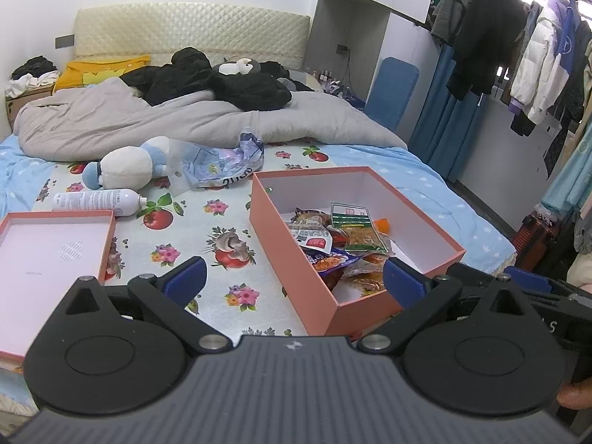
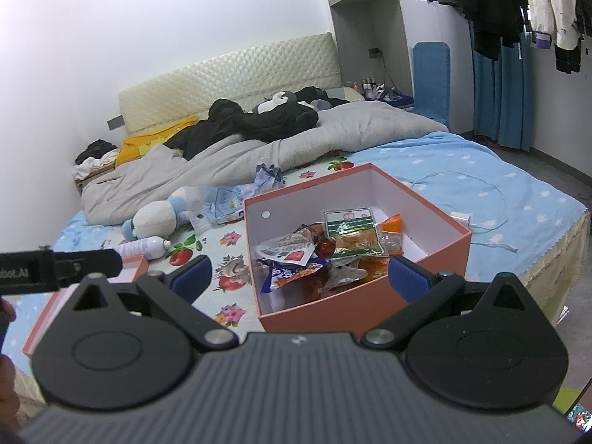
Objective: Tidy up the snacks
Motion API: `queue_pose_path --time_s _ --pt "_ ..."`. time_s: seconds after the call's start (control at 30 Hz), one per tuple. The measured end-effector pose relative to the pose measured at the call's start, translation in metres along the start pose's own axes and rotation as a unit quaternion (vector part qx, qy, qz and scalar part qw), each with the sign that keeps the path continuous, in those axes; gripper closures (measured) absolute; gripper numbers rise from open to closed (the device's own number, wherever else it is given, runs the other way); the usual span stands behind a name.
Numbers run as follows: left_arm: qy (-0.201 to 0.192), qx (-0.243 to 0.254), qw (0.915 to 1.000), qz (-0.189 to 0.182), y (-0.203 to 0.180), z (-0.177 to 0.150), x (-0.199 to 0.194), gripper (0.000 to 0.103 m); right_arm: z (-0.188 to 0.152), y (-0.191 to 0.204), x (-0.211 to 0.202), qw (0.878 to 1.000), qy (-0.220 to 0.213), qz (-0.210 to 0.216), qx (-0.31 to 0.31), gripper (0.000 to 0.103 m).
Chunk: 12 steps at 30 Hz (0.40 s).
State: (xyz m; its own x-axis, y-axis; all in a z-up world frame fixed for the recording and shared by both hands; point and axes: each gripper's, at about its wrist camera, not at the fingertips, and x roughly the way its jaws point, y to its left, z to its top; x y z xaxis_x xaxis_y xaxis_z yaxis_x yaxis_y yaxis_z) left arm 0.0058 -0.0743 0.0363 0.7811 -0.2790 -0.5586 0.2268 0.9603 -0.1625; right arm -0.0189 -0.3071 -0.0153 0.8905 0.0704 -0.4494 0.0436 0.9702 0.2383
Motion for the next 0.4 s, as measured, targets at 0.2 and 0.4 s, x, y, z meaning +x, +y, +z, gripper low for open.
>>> queue_pose_path --time_s 0.2,0.4 --pt "-0.003 -0.001 1.0000 0.000 0.0009 -0.0003 -0.0028 0.000 -0.0001 -0.0012 -0.0008 1.000 -0.001 -0.001 0.004 0.000" --pt "-0.003 -0.007 1.0000 -0.006 -0.0003 -0.0015 -0.0010 0.000 0.0011 -0.0024 -0.0009 1.000 -0.002 -0.004 0.006 0.000"
